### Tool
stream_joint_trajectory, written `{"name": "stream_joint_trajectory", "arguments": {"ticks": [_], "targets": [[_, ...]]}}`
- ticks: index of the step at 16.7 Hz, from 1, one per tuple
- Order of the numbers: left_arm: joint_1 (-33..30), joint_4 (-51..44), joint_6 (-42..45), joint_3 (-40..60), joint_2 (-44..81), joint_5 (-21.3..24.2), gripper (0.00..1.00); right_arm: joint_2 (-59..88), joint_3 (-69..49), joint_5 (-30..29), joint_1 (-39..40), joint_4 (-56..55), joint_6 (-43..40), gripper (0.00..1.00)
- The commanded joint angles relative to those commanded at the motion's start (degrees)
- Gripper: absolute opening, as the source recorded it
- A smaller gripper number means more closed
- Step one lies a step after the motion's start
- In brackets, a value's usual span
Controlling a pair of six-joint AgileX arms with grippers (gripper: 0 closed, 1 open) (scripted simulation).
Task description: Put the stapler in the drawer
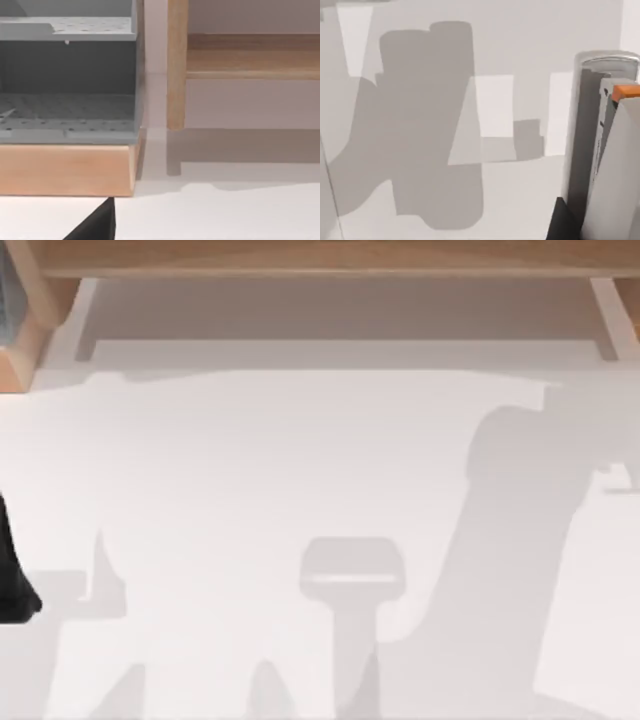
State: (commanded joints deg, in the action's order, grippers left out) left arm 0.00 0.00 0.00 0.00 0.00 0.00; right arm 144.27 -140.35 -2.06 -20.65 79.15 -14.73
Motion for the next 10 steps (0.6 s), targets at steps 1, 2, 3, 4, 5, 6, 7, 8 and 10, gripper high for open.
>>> {"name": "stream_joint_trajectory", "arguments": {"ticks": [1,2,3,4,5,6,7,8,10], "targets": [[0.0,0.0,0.0,0.0,0.0,0.0,1.0,2.12,-0.93,0.28,-0.25,0.93,-1.87,0.0],[0.0,0.0,0.0,0.0,0.0,0.0,1.0,3.73,-1.52,0.47,-0.38,1.89,-3.33,0.0],[0.0,0.0,0.0,0.0,0.0,0.0,1.0,4.76,-1.83,0.58,-0.44,2.7,-4.32,0.0],[0.0,0.0,0.0,0.0,0.0,0.0,1.0,5.2,-1.92,0.62,-0.47,3.14,-4.78,0.0],[0.0,0.0,0.0,0.0,0.0,0.0,1.0,5.2,-1.92,0.62,-0.47,3.14,-4.78,0.0],[0.0,0.0,0.0,0.0,0.0,0.0,1.0,5.2,-1.92,0.62,-0.47,3.14,-4.78,0.0],[0.0,0.0,0.0,0.0,0.0,0.0,1.0,5.2,-1.92,0.62,-0.47,3.14,-4.78,0.0],[0.0,0.0,0.0,0.0,0.0,0.0,1.0,5.32,-1.84,0.55,-0.16,3.02,-4.64,0.0],[0.0,0.0,0.0,0.0,0.0,0.0,1.0,4.56,-2.45,0.61,-0.23,2.63,-4.28,0.0]]}}
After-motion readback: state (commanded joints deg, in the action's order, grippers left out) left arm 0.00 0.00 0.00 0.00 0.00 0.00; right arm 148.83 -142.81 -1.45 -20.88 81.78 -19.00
